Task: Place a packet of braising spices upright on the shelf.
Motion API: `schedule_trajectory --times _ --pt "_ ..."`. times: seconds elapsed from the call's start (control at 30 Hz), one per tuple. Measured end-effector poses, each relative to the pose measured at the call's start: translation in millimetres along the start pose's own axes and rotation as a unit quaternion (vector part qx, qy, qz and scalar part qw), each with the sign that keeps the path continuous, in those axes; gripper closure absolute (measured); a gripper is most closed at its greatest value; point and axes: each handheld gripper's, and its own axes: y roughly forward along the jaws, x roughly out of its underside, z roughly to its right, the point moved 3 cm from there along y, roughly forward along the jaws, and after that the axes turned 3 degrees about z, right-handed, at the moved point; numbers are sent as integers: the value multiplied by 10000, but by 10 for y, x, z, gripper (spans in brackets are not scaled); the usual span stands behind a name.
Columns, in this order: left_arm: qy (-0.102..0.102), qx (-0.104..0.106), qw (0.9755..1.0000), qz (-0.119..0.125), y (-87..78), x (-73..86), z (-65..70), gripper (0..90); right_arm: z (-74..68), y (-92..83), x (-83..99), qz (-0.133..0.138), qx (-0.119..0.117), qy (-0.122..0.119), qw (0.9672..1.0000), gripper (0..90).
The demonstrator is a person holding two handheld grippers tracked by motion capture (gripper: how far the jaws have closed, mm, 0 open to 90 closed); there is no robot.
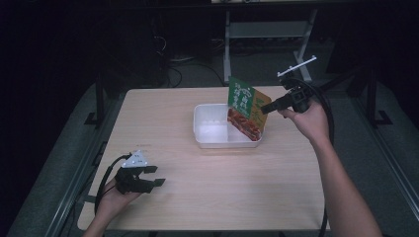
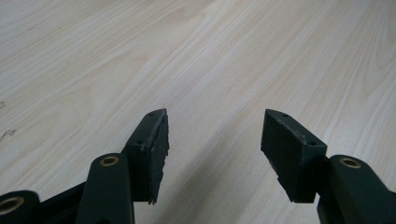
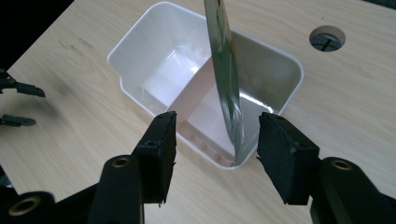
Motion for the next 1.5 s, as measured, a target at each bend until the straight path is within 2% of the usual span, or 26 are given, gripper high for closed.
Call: schedule_trajectory --times 0.17,0.4,0.8,1.33,1.5 --pt "15 -4 10000 -16 2 1 1 413 18 -23 122 -8 -56 30 10000 451" --pt "12 -8 10000 -32 16 5 2 407 13 -78 295 129 -247 53 9996 443" --pt "24 -20 10000 -27 20 4 4 402 41 -118 495 202 -311 76 9993 436" --pt "15 -2 10000 -27 23 6 8 394 100 -87 856 232 -389 210 9988 419" --pt "2 -3 10000 -1 19 0 19 391 131 -30 990 251 -473 330 9980 411"
